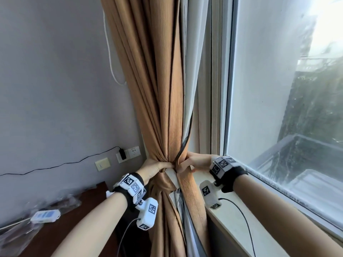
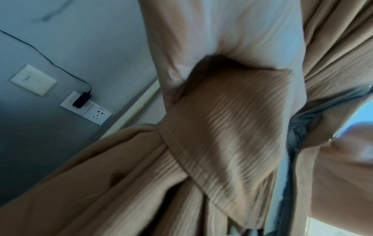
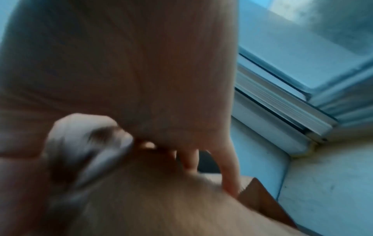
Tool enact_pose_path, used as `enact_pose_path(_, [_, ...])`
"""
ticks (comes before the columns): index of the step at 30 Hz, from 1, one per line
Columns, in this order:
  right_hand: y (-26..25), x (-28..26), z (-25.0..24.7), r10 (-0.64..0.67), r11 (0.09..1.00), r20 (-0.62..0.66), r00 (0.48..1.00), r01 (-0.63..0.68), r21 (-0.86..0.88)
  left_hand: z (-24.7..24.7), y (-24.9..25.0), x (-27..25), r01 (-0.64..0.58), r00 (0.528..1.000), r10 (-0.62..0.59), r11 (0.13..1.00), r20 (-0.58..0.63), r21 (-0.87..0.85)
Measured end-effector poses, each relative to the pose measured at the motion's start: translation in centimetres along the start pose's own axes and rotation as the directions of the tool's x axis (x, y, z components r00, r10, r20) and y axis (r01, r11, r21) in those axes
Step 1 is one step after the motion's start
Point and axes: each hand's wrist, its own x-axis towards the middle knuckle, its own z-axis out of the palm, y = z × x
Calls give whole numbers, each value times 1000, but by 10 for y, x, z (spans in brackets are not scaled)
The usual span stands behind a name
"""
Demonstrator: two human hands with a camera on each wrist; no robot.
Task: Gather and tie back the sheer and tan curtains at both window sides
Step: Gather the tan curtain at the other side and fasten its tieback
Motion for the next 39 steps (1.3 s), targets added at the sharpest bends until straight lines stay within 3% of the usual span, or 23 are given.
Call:
enact_pose_path(3, [6, -10, -21, 43, 969, 84, 996, -62, 238, -4, -4, 0, 15, 1000, -15, 1000, -6, -14])
enact_pose_path(4, [7, -9, -24, 71, 983, 30, 997, -75, 168, -5, -5, 0, 15, 1000, -15, 1000, -9, -16])
enact_pose_path(6, [3, -2, -21, 82, 978, -175, 981, -113, -176, -3, -3, -1, 29, 1000, -29, 999, -10, -13])
enact_pose_path(8, [-2, 10, -14, 30, 843, -285, 958, -177, -508, -2, 1, -3, 34, 999, -35, 999, -22, -6])
enact_pose_path(10, [-7, 13, -12, 22, 648, -338, 941, -270, -712, -3, 1, -3, 37, 999, -37, 999, -31, 5])
enact_pose_path(13, [-4, 2, -20, 93, 415, -313, 945, -322, -851, -9, -2, -4, 25, 999, -24, 1000, -38, 9])
enact_pose_path(15, [7, -6, -24, 116, 332, -347, 931, -366, -869, -12, -3, -7, 23, 998, -23, 1000, -53, 7])
enact_pose_path(16, [15, -9, -27, 87, 343, -368, 926, -375, -862, -14, -4, -7, 31, 998, -30, 1000, -59, 6])
enact_pose_path(20, [46, -31, -39, 66, 595, -396, 916, -355, -721, -17, -3, -7, 55, 996, -54, 998, -78, 10])
enact_pose_path(22, [51, -47, -42, 77, 677, -406, 911, -347, -649, -17, -2, -7, 54, 994, -52, 999, -99, 10])
enact_pose_path(27, [45, -85, -36, 7, 791, -419, 908, -262, -553, -10, 0, -1, 60, 985, -57, 998, -164, 15])
enact_pose_path(33, [5, -104, 41, -188, 898, -411, 892, -13, -439, 8, 1, 1, 30, 975, -26, 999, -218, 14])
enact_pose_path(36, [3, -103, 62, -177, 980, -489, 854, 105, -171, 13, 0, -4, 16, 974, -16, 1000, -228, -3])
enact_pose_path(39, [2, -103, 62, -130, 979, -527, 840, 192, 65, 14, -3, -10, 27, 983, -37, 998, -178, -59])
